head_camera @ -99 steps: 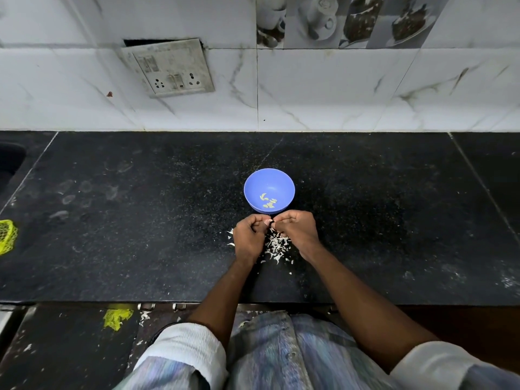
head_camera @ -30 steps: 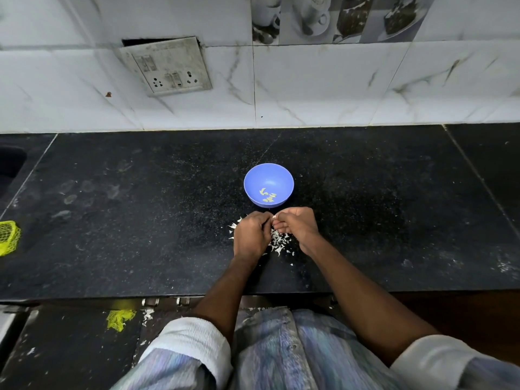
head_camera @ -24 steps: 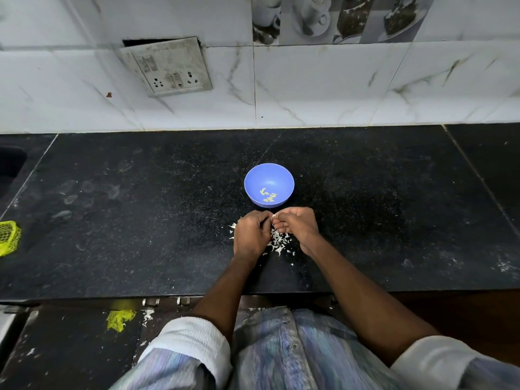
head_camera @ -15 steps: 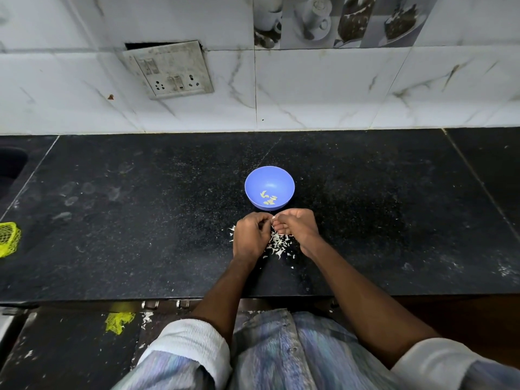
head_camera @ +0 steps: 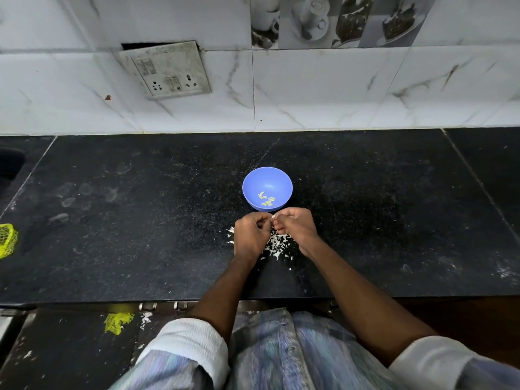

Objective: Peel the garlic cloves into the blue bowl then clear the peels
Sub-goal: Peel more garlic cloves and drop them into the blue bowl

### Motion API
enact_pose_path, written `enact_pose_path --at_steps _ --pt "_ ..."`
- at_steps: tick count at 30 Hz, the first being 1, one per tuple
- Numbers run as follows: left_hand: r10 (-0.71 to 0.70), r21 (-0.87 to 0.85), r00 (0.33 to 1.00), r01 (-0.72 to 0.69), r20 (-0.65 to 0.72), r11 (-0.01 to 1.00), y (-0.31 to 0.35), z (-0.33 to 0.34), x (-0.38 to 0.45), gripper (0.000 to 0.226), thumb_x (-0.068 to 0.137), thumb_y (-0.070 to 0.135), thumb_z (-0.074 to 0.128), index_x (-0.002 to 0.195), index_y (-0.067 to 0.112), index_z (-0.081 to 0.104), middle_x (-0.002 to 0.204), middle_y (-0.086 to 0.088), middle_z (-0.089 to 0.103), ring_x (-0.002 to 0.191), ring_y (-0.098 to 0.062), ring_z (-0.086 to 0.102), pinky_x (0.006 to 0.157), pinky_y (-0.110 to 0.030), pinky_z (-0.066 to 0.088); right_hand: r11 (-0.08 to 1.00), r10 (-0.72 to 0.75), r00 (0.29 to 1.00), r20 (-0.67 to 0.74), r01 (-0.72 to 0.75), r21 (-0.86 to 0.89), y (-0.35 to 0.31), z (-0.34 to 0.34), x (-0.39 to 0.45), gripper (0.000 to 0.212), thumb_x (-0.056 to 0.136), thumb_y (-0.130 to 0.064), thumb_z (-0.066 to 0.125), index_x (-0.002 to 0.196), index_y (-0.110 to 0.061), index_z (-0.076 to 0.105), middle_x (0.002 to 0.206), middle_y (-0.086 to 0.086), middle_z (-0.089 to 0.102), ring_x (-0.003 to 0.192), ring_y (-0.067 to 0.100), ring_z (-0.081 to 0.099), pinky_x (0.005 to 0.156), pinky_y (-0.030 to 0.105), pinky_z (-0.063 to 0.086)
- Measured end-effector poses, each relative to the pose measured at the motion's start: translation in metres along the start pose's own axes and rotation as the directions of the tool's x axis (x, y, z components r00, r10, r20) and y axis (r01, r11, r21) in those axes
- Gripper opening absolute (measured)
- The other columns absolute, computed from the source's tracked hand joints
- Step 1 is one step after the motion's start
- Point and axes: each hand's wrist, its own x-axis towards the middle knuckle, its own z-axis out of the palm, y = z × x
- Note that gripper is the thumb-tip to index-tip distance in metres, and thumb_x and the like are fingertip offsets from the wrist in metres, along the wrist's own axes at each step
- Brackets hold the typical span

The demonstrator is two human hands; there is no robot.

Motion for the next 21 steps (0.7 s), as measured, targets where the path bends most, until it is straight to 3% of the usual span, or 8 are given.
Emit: enact_pose_path --at_steps 8,12,14,18,21 --pt "-0.094 -0.183 0.995 0.09 -0.012 0.979 0.002 0.004 0.003 0.008 0.088 0.007 0.082 0.09 0.015 0.081 0.078 0.008 0.078 0.071 -0.006 0.074 0.07 -0.02 0.059 0.999 -0.016 0.999 0.028 0.017 -0.037 -0.001 0.0 0.001 0.015 0.098 -0.009 0.06 0.097 0.001 0.071 0.083 0.01 0.075 0.068 0.009 0.067 0.055 0.025 0.054" --pt "-0.269 -0.366 0.961 0.272 0.06 0.89 -0.006 0.011 0.005 0.01 0.095 0.004 0.073 0.093 0.011 0.079 0.082 -0.006 0.079 0.072 -0.017 0.073 0.079 -0.038 0.063 1.0 -0.009 0.999 0.047 0.01 -0.025 -0.001 -0.001 -0.001 0.016 0.098 -0.008 0.059 0.097 0.003 0.07 0.08 0.011 0.073 0.067 0.01 0.066 0.056 0.026 0.053" --pt "-0.326 -0.428 0.942 0.329 0.082 0.842 -0.008 0.013 0.006 0.012 0.097 0.002 0.069 0.094 0.009 0.079 0.082 -0.012 0.079 0.072 -0.019 0.072 0.081 -0.04 0.062 1.0 -0.002 0.999 0.053 0.004 -0.028 -0.002 -0.002 -0.002 0.015 0.097 -0.007 0.059 0.095 0.002 0.071 0.076 0.008 0.072 0.066 0.01 0.066 0.056 0.026 0.053" --pt "-0.36 -0.456 0.929 0.356 0.083 0.816 -0.008 0.015 0.006 0.015 0.098 0.001 0.067 0.093 0.01 0.079 0.08 -0.009 0.079 0.069 -0.014 0.071 0.074 -0.033 0.06 0.997 -0.023 1.0 0.011 0.024 -0.08 0.001 -0.004 0.001 0.016 0.093 -0.013 0.066 0.083 -0.003 0.073 0.07 0.008 0.074 0.063 0.016 0.067 0.056 0.029 0.054" --pt "-0.348 -0.44 0.934 0.347 0.081 0.828 -0.006 0.015 0.006 0.017 0.099 0.0 0.066 0.094 0.011 0.079 0.079 -0.006 0.078 0.068 -0.01 0.069 0.07 -0.026 0.058 0.975 -0.074 0.996 -0.049 0.062 -0.214 0.005 -0.006 0.003 0.015 0.086 -0.019 0.078 0.076 -0.01 0.073 0.068 0.005 0.074 0.061 0.015 0.069 0.059 0.033 0.058"
